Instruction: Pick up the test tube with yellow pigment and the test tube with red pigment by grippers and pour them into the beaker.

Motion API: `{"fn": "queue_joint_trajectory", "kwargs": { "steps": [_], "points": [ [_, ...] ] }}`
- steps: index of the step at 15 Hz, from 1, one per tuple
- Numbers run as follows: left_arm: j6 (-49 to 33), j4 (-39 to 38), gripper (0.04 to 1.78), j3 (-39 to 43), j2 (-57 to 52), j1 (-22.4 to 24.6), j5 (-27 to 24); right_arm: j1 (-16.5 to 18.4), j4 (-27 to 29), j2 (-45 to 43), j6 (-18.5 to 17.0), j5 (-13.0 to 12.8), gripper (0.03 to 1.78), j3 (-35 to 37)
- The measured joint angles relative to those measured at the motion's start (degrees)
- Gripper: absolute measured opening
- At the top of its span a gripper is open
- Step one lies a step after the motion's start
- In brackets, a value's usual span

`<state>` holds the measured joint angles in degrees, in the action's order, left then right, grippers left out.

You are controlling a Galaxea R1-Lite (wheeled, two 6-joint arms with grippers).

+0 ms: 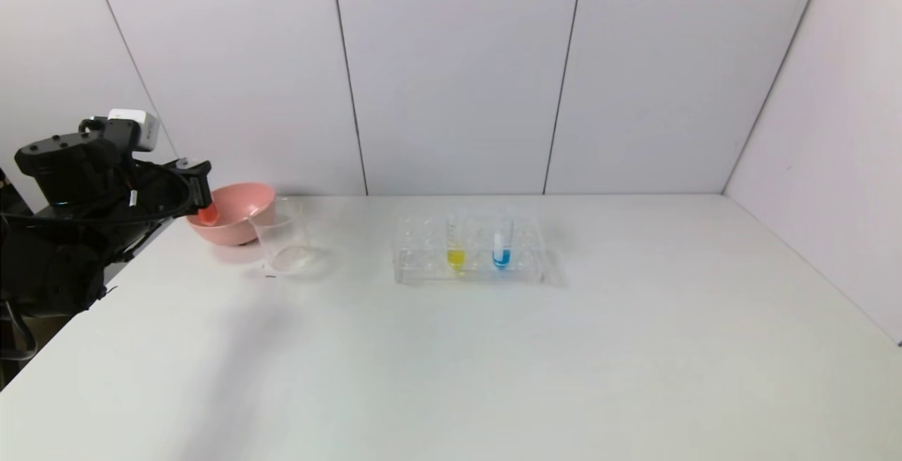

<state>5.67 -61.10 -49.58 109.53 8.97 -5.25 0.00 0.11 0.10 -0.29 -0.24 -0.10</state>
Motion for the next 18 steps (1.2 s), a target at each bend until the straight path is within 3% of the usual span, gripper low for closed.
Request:
{"fn": "queue_joint_trajectory", "kwargs": {
  "steps": [2,5,11,18],
  "points": [
    [0.8,0.0,0.45,-0.1,0.0,0.3,-4.4,0.0,0.0,0.0,0.0,0.0,1.7,0.0],
    [2.4,0.1,0.45,-1.7,0.7,2.1,-16.9,0.0,0.0,0.0,0.0,0.0,1.7,0.0],
    [6.3,4.3,0.45,-3.8,1.0,6.2,-29.2,0.0,0.0,0.0,0.0,0.0,1.7,0.0],
    [16.0,20.6,0.45,-10.5,0.4,9.2,-50.4,0.0,0.0,0.0,0.0,0.0,1.7,0.0]
  ]
}}
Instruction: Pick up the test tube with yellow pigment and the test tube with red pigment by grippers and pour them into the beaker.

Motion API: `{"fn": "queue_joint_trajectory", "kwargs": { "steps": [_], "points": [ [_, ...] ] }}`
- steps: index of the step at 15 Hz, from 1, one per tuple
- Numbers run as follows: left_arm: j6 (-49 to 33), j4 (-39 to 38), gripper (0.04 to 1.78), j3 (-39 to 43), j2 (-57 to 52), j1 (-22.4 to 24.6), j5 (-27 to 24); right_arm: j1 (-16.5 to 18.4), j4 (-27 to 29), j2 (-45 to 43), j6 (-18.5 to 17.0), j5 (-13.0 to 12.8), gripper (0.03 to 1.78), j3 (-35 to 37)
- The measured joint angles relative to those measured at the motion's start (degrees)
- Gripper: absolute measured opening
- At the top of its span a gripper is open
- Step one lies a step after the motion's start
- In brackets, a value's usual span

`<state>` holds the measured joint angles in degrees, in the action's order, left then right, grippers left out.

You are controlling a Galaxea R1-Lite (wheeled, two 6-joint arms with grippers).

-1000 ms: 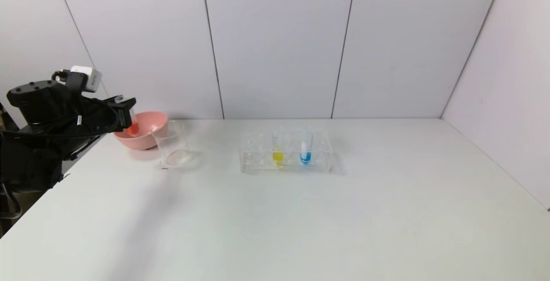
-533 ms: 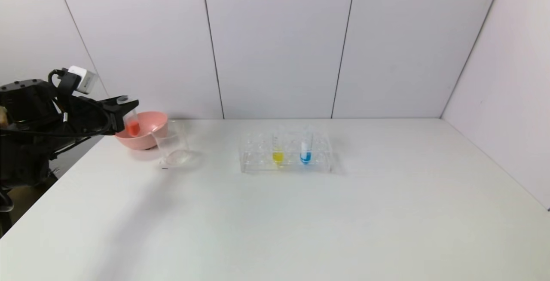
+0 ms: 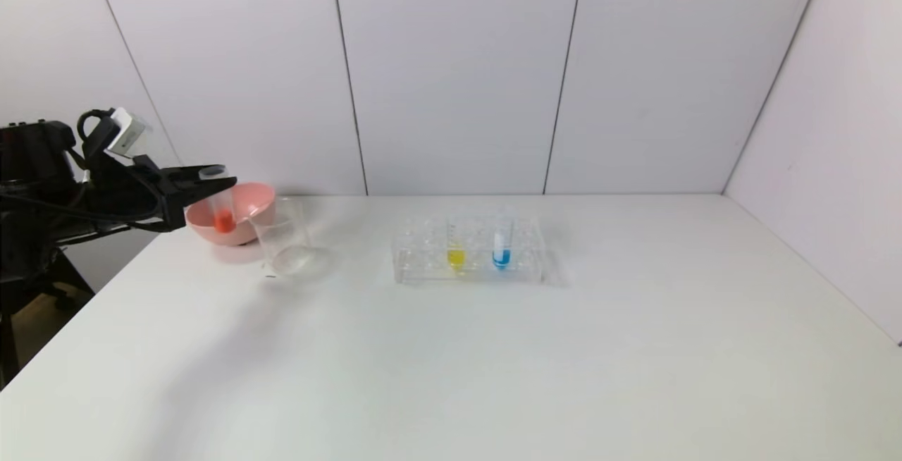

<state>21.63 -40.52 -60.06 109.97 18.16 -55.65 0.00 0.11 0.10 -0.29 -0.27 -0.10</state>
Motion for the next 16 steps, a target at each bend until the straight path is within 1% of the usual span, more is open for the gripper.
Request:
{"fn": "queue_joint_trajectory", "kwargs": {
  "steps": [1,2,5,8,11,16],
  "points": [
    [1.3,1.6,0.45,-0.9,0.0,0.0,-1.8,0.0,0.0,0.0,0.0,0.0,1.7,0.0],
    [2.7,2.8,0.45,-1.7,0.0,0.0,-2.4,0.0,0.0,0.0,0.0,0.0,1.7,0.0],
    [6.6,6.8,0.45,-4.1,0.1,-0.1,-2.6,0.0,0.0,0.0,0.0,0.0,1.7,0.0],
    [14.2,16.3,0.45,-8.2,0.6,-0.1,-2.5,0.0,0.0,0.0,0.0,0.0,1.7,0.0],
    [22.7,25.8,0.45,-13.5,1.9,-0.1,-1.8,0.0,0.0,0.0,0.0,0.0,1.7,0.0],
    [32.2,34.7,0.45,-19.0,3.7,-0.1,1.3,0.0,0.0,0.0,0.0,0.0,1.7,0.0]
  ]
}}
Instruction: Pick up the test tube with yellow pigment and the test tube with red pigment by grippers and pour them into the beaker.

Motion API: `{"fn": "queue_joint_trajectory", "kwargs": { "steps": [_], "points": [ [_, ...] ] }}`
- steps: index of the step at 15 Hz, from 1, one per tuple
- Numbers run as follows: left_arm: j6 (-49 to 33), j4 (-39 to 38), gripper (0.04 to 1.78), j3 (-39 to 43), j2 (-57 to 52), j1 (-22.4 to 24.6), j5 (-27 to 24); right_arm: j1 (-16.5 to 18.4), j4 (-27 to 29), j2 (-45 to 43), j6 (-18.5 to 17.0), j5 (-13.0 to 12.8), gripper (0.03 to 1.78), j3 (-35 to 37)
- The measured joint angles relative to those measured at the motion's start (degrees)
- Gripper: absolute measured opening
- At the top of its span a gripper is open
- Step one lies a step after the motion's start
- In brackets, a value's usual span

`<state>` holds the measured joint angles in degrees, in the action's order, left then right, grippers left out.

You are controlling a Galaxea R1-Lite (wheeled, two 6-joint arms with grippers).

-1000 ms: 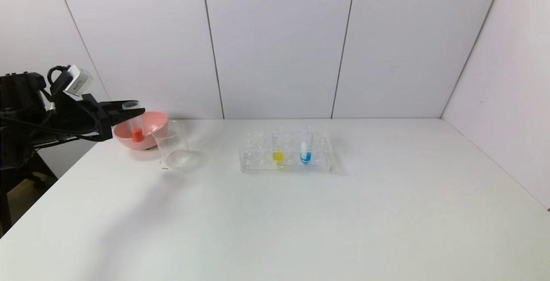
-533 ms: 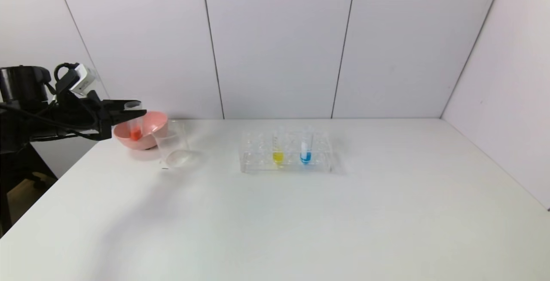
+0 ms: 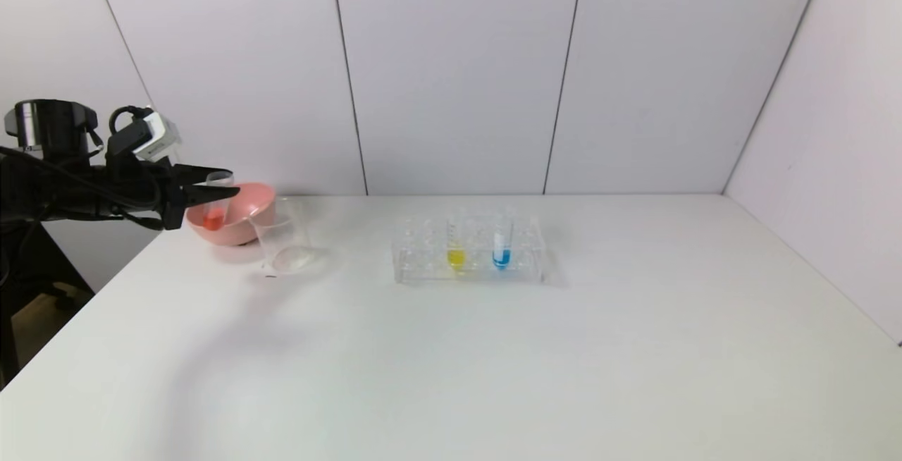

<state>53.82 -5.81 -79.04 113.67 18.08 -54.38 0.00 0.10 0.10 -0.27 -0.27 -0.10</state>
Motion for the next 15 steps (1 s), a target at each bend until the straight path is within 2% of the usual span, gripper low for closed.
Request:
{"fn": "queue_joint_trajectory", "kwargs": {
  "steps": [7,13,15],
  "points": [
    [15.1,20.2,0.45,-11.3,1.7,-0.2,6.0,0.0,0.0,0.0,0.0,0.0,1.7,0.0],
    [18.6,22.8,0.45,-15.7,3.3,-1.1,8.6,0.0,0.0,0.0,0.0,0.0,1.7,0.0],
    [20.9,26.5,0.45,-17.6,3.7,-1.4,10.7,0.0,0.0,0.0,0.0,0.0,1.7,0.0]
  ]
}}
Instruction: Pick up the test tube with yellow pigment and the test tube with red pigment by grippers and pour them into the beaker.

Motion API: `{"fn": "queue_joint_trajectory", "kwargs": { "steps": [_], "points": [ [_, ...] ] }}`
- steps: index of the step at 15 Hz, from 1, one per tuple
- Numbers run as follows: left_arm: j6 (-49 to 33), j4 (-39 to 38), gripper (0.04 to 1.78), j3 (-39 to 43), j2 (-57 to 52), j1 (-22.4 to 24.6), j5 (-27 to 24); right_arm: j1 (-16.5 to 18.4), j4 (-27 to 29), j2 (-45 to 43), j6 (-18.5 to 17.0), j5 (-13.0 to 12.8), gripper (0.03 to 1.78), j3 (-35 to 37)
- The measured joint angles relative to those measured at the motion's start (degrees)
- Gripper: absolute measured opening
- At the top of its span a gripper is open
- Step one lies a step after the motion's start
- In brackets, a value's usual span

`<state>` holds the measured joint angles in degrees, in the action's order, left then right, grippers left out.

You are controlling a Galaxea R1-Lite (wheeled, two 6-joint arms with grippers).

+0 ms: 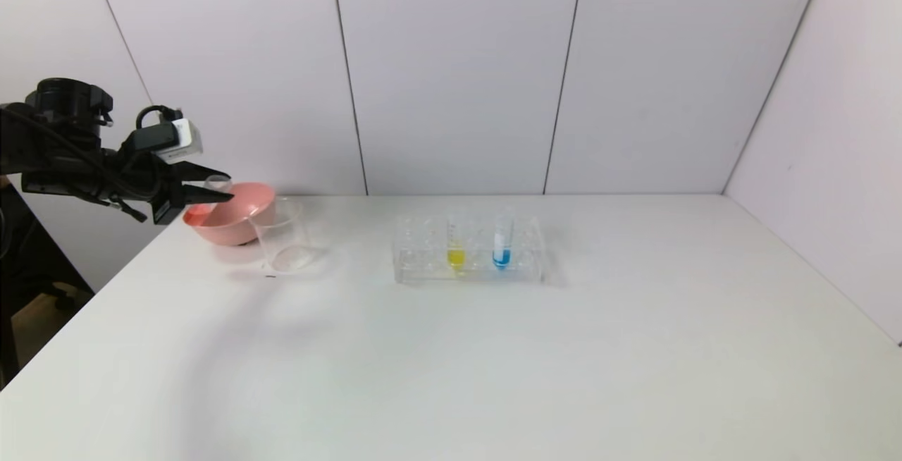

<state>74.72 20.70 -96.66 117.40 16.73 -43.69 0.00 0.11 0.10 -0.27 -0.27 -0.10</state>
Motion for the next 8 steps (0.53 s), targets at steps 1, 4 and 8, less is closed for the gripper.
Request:
{"fn": "queue_joint_trajectory", "kwargs": {
  "steps": [1,4,8],
  "points": [
    [1.5,2.6,0.45,-1.5,0.4,-0.1,0.8,0.0,0.0,0.0,0.0,0.0,1.7,0.0],
    [5.1,7.7,0.45,-5.7,1.6,-0.6,2.4,0.0,0.0,0.0,0.0,0.0,1.7,0.0],
    [7.1,11.8,0.45,-9.9,3.0,-2.7,5.2,0.0,0.0,0.0,0.0,0.0,1.7,0.0]
  ]
}}
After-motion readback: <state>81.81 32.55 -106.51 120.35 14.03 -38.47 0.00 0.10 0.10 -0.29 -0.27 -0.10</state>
